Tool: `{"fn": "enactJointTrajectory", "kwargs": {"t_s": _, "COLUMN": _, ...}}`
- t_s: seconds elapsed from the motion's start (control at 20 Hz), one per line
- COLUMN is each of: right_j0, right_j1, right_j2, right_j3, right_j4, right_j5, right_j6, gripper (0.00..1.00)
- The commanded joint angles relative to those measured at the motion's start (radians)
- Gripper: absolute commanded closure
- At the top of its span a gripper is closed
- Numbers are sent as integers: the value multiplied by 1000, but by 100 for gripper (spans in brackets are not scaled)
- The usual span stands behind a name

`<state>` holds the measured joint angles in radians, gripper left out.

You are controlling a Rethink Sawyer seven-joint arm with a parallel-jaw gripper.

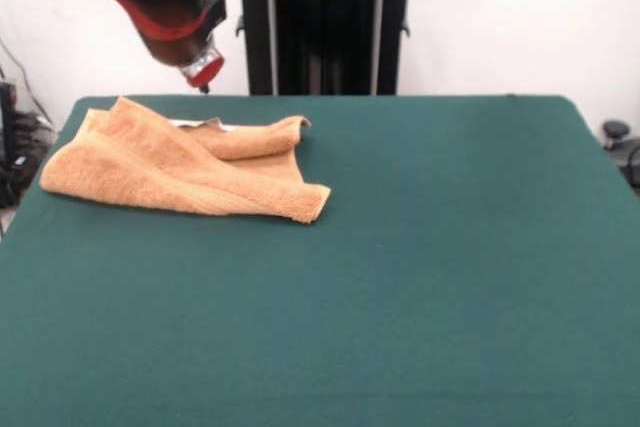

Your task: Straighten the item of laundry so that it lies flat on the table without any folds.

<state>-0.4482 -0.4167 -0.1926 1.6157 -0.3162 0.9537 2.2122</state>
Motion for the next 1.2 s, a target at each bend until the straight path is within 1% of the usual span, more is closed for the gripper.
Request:
{"fn": "enactJointTrajectory", "kwargs": {"t_s": 0.05, "right_j0": 13, "right_j1": 109, "right_j2": 114, "right_j3": -177, "right_j4": -39, "right_j5": 46, "right_j6": -80, "gripper": 0}}
{"fn": "enactJointTrajectory", "kwargs": {"t_s": 0.2, "right_j0": 11, "right_j1": 126, "right_j2": 126, "right_j3": -235, "right_j4": -40, "right_j5": 108, "right_j6": -104, "gripper": 0}}
{"fn": "enactJointTrajectory", "kwargs": {"t_s": 0.45, "right_j0": 13, "right_j1": 145, "right_j2": 134, "right_j3": -302, "right_j4": -20, "right_j5": 197, "right_j6": -108, "gripper": 0}}
{"fn": "enactJointTrajectory", "kwargs": {"t_s": 0.7, "right_j0": 9, "right_j1": 163, "right_j2": 144, "right_j3": -355, "right_j4": -10, "right_j5": 245, "right_j6": -110, "gripper": 0}}
{"fn": "enactJointTrajectory", "kwargs": {"t_s": 1.05, "right_j0": 6, "right_j1": 166, "right_j2": 152, "right_j3": -365, "right_j4": -11, "right_j5": 217, "right_j6": -106, "gripper": 0}}
{"fn": "enactJointTrajectory", "kwargs": {"t_s": 1.2, "right_j0": 3, "right_j1": 151, "right_j2": 155, "right_j3": -338, "right_j4": -10, "right_j5": 184, "right_j6": -108, "gripper": 0}}
